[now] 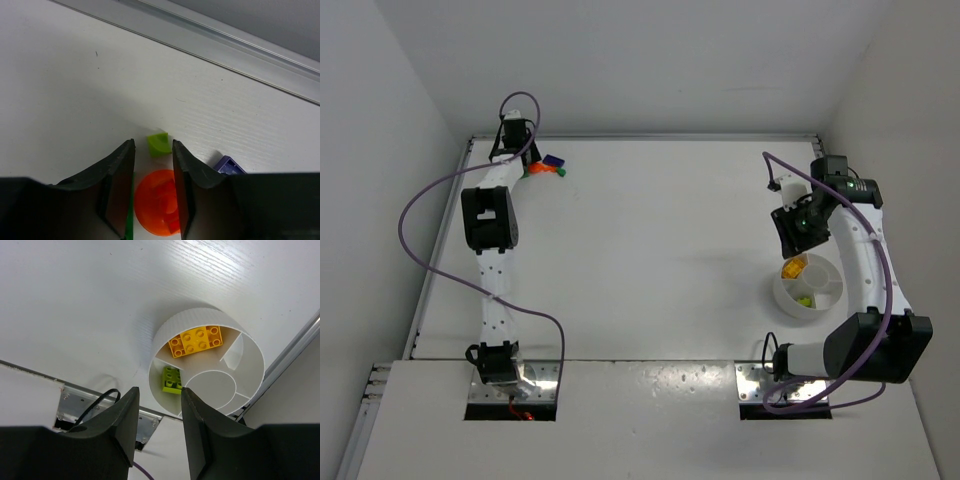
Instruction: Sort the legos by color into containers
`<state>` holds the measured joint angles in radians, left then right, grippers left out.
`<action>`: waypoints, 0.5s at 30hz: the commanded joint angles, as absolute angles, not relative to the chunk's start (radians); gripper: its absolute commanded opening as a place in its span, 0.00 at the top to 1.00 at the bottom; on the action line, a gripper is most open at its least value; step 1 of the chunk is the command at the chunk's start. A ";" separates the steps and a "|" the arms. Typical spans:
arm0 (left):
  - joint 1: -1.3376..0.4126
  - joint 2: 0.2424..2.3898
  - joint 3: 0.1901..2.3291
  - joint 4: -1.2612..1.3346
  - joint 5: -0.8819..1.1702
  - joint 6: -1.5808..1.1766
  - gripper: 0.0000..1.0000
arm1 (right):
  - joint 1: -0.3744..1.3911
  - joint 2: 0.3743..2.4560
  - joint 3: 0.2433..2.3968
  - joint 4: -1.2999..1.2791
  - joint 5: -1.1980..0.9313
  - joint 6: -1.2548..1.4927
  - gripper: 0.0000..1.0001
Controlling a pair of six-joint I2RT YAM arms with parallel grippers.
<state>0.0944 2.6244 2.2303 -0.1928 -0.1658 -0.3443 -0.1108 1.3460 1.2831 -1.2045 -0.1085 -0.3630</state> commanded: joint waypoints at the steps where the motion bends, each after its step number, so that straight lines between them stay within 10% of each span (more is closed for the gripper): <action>1: 0.107 2.635 2.260 -0.192 -0.178 -0.321 0.59 | -0.117 1.338 1.290 -1.180 -0.124 -0.353 0.60; 15: 0.107 2.580 2.185 -0.192 -0.104 -0.273 0.86 | -0.117 1.318 1.290 -1.180 -0.133 -0.353 0.60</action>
